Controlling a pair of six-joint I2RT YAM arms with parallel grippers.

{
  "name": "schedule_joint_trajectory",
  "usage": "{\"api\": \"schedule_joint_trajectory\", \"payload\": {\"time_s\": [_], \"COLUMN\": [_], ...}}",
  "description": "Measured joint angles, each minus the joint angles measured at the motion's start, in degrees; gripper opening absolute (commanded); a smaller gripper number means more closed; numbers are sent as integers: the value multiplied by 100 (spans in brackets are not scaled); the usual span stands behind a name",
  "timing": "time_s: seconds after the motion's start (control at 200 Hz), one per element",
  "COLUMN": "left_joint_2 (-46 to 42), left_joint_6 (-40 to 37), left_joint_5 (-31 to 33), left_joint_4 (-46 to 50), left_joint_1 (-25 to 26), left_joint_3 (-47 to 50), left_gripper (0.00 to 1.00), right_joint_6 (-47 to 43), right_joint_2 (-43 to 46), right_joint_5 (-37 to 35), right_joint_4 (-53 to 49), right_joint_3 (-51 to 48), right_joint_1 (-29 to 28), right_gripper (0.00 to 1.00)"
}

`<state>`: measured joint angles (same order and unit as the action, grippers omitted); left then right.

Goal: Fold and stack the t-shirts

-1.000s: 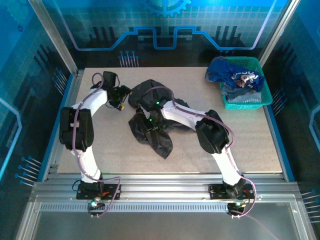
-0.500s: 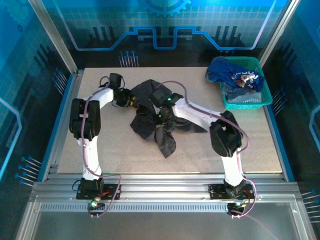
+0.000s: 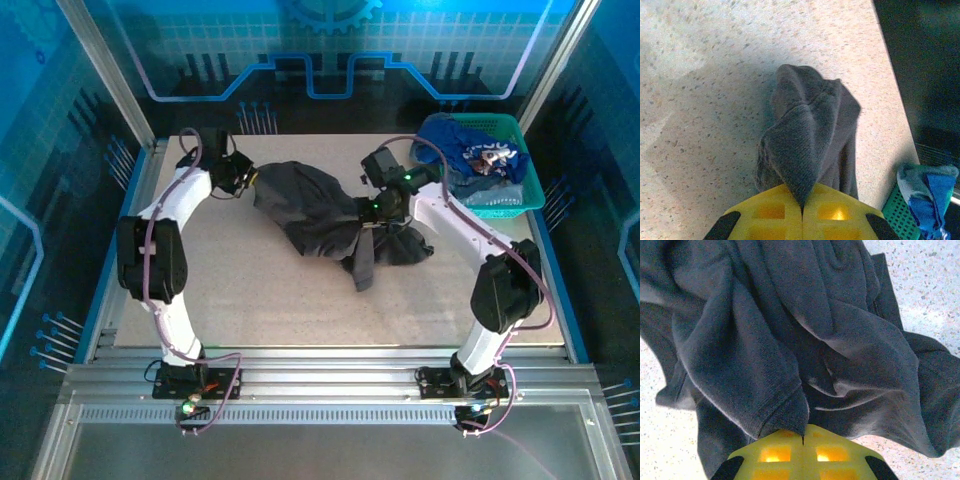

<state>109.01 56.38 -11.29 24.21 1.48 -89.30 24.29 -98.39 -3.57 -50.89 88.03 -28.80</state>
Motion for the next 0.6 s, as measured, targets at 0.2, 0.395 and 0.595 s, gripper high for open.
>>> {"api": "schedule_joint_trajectory", "payload": {"time_s": [0.2, 0.395, 0.595], "left_joint_2": [378, 1233, 1298], "left_joint_6": [-420, -706, -1145], "left_joint_5": [-103, -114, 356], "left_joint_4": [251, 570, 1276], "left_joint_1": [-249, -570, -691], "left_joint_3": [-964, -2658, -2959], "left_gripper": [0, 36, 58], "right_joint_6": [-229, -245, -9], "right_joint_2": [13, -951, -1582], "right_joint_5": [1047, 2463, 2695], "right_joint_4": [267, 601, 857], "right_joint_3": [22, 898, 1130], "right_joint_1": [-852, -2096, -2035], "right_gripper": [0, 39, 56]}}
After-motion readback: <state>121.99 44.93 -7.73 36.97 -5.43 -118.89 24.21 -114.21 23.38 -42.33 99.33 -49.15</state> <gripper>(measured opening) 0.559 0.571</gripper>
